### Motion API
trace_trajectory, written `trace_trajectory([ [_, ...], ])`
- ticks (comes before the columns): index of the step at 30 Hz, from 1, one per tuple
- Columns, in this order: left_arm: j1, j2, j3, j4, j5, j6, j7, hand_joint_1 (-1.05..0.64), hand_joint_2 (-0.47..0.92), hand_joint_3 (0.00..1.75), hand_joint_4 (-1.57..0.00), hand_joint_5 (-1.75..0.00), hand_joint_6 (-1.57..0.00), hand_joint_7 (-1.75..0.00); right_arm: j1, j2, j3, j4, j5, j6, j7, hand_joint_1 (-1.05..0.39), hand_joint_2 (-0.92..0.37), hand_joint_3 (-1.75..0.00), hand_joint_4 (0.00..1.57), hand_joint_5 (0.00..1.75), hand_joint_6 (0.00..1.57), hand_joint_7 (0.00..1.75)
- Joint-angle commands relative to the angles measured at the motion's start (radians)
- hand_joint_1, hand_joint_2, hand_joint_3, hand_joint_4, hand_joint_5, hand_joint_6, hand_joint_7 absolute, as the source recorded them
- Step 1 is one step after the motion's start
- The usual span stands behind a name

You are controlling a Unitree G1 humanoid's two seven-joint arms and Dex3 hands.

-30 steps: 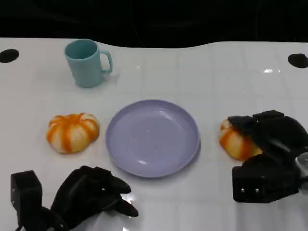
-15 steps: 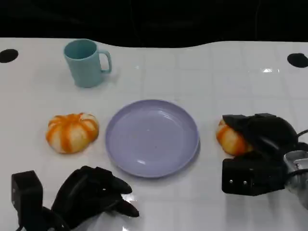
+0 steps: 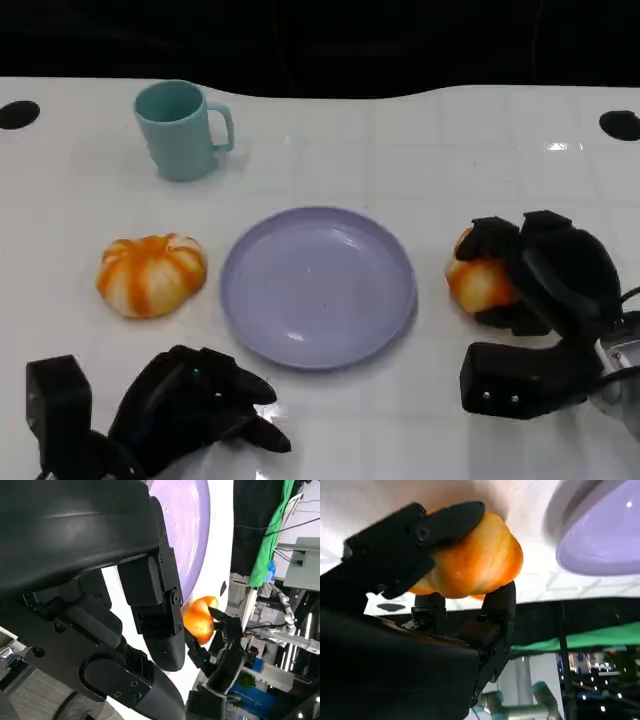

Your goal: Grasp the bread from the table and place it into the plate.

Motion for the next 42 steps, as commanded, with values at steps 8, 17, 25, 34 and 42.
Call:
trace_trajectory([
  [8,0.015,0.013,0.0,-0.015,0.007,0.004,0.011,-1.05,0.71,0.0,-1.57,-0.2,-1.57,-0.01,-0.02,-0.014,-0.023,-0.044,0.03,-0.091,-0.102,-0.16,-0.42,-1.08,0.95,1.75,0.67,1.75],
  [17,0.017,0.011,-0.003,-0.021,0.012,0.011,0.02,-1.05,0.71,0.0,-1.57,-0.2,-1.57,-0.01,-0.044,-0.004,-0.025,-0.145,0.071,-0.16,0.012,-0.17,-0.34,-1.27,0.99,1.75,0.77,1.61],
  [25,0.019,0.005,-0.01,-0.024,0.014,0.002,0.028,-1.05,0.71,0.0,-1.57,-0.21,-1.57,-0.03,-0.05,0.032,-0.02,-0.239,0.093,-0.189,0.149,-0.18,-0.29,-1.35,0.97,1.75,0.8,1.52],
  [34,0.013,0.009,-0.009,-0.006,0.02,-0.016,0.03,-1.05,0.72,0.01,-1.57,-0.21,-1.57,-0.03,-0.106,0.121,0.001,-0.158,0.083,-0.203,0.175,-0.18,-0.32,-1.31,0.97,1.75,0.78,1.58],
  [42,0.019,0.011,-0.004,-0.013,0.011,-0.012,0.017,-1.05,0.72,0.0,-1.57,-0.21,-1.57,-0.02,-0.182,0.212,0.039,-0.026,0.068,-0.196,0.162,-0.19,-0.4,-1.18,0.94,1.75,0.78,1.44],
])
